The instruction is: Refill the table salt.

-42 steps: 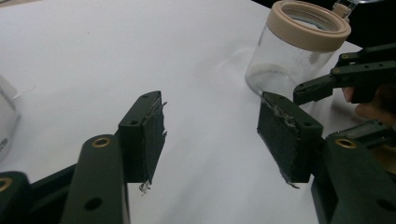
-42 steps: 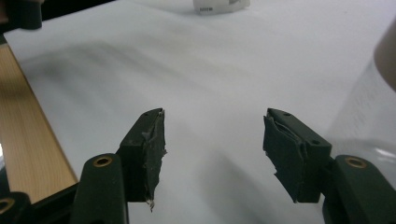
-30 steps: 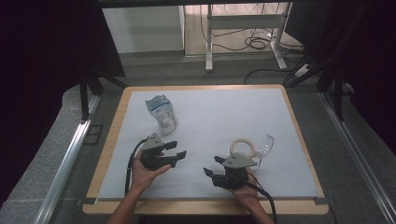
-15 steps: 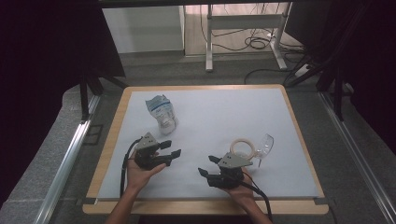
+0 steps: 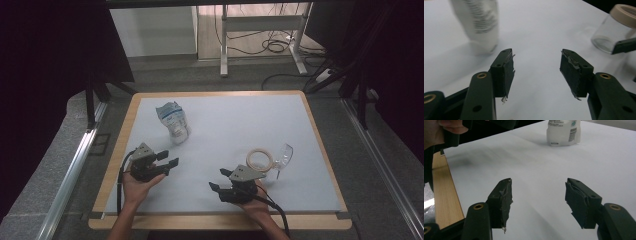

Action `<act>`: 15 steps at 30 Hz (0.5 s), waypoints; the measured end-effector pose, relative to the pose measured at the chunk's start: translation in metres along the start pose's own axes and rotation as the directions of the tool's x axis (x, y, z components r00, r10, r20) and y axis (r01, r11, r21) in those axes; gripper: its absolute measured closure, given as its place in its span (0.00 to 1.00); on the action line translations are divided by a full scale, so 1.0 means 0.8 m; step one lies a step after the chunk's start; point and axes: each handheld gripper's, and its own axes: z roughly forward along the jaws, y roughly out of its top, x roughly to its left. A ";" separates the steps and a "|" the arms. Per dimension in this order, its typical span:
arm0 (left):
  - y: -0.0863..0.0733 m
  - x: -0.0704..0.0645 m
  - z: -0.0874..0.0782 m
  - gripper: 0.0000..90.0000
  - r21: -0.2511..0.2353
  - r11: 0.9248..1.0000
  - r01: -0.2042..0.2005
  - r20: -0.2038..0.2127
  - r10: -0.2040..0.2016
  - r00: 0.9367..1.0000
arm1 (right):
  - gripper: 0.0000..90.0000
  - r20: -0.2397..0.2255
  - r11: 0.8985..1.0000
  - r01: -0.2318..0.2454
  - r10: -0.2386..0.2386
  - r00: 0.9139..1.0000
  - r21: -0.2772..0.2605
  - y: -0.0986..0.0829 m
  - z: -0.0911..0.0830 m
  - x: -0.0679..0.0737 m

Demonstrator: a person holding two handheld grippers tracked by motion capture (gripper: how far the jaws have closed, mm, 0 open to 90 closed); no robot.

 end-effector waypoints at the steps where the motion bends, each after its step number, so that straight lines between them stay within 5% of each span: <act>1: 0.000 0.004 -0.001 0.49 -0.003 1.000 0.009 -0.007 -0.009 1.000 | 0.43 -0.001 1.000 -0.002 0.002 1.000 0.002 0.000 0.000 0.000; 5: 0.006 0.024 -0.004 0.50 -0.020 0.999 0.029 -0.046 -0.030 0.999 | 0.43 -0.002 1.000 0.002 -0.002 1.000 0.005 -0.001 0.001 0.002; 10: 0.023 0.047 -0.001 0.54 -0.085 0.994 0.061 -0.048 -0.065 0.997 | 0.43 -0.002 1.000 0.005 -0.005 1.000 0.007 -0.001 0.001 0.004; 15: 0.049 0.063 0.014 0.54 -0.089 0.995 0.054 -0.045 -0.058 0.997 | 0.43 -0.008 1.000 0.009 -0.009 1.000 0.013 -0.003 0.005 0.005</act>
